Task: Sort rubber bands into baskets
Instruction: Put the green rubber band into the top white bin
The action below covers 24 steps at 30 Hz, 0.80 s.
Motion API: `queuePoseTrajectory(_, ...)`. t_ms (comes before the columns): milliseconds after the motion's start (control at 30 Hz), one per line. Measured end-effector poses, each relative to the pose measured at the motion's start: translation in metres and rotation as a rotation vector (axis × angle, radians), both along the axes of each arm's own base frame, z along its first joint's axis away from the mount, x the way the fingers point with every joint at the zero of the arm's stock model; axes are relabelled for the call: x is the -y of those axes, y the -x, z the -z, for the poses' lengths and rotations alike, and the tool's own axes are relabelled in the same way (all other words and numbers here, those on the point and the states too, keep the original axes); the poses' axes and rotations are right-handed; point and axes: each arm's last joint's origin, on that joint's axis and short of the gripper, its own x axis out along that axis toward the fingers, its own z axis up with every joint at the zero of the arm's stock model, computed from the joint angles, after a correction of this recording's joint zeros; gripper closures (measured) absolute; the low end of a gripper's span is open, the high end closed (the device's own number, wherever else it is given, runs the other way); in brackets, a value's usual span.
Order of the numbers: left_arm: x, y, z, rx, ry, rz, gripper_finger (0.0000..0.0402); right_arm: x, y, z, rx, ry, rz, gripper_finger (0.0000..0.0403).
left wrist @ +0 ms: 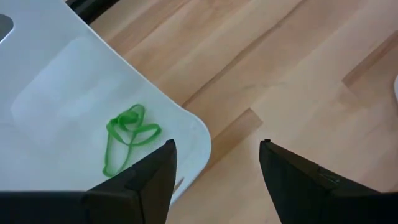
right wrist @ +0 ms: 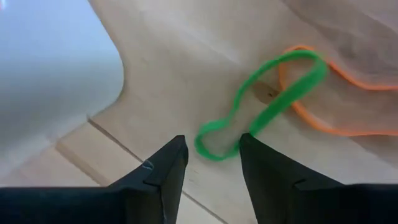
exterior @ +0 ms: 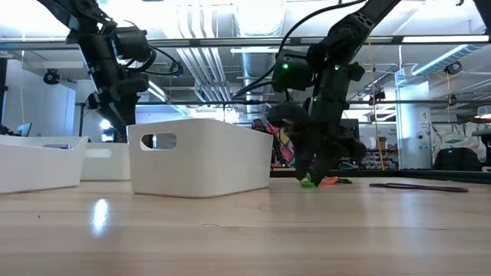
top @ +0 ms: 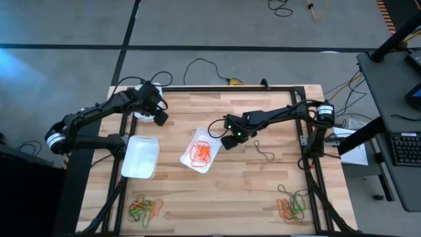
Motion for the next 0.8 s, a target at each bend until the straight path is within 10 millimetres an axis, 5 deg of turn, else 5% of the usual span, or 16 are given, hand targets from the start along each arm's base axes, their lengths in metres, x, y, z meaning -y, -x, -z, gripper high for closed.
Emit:
queuePoseTrajectory(267, 0.001, 0.001, -0.001, 0.001, -0.001, 0.0, 0.019, 0.001, -0.007, 0.015, -0.041, -0.007, 0.126, 0.0285)
queuePoseTrajectory(600, 0.003, 0.003, -0.005, 0.021, -0.017, -0.003, 0.019, 0.002, -0.005, 0.008, -0.099, 0.048, 0.085, 0.0388)
queuePoseTrajectory(800, 0.004, 0.004, -0.007, 0.032, -0.018, -0.016, 0.019, 0.007, -0.012, -0.019, -0.142, 0.089, -0.008, 0.039)
